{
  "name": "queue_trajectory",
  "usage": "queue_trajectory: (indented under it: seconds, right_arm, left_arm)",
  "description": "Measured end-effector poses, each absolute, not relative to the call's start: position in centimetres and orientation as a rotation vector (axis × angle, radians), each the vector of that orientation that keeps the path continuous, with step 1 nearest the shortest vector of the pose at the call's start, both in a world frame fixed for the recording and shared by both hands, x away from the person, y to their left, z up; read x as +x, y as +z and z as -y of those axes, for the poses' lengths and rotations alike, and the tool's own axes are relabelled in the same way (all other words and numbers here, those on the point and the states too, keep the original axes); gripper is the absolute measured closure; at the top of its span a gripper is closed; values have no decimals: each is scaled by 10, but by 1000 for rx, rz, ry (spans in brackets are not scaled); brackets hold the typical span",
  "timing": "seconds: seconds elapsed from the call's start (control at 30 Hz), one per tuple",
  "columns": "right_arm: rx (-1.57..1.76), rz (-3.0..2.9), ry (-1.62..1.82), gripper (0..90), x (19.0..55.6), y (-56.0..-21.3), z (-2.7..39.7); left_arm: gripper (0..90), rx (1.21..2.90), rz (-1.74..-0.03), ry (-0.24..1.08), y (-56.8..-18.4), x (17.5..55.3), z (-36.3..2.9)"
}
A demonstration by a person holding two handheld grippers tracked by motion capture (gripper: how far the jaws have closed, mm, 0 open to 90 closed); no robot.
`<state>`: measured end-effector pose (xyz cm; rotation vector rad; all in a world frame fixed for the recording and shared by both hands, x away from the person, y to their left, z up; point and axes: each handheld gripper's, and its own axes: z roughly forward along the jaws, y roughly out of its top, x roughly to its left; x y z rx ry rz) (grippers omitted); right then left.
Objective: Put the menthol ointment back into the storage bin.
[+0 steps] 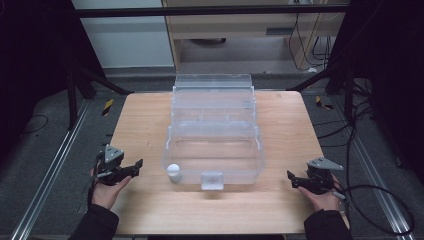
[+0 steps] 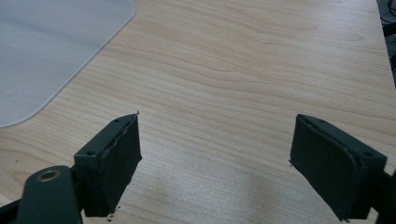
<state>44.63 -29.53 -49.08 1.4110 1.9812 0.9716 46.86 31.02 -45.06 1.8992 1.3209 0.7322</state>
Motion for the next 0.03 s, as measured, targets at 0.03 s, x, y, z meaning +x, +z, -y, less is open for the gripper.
queue_trajectory:
  seconds: [0.03]
  right_arm:
    - [1411,-1981,972,162,446,-491,295]
  left_arm:
    - [242,1880,-1347,733,-455,468,-312]
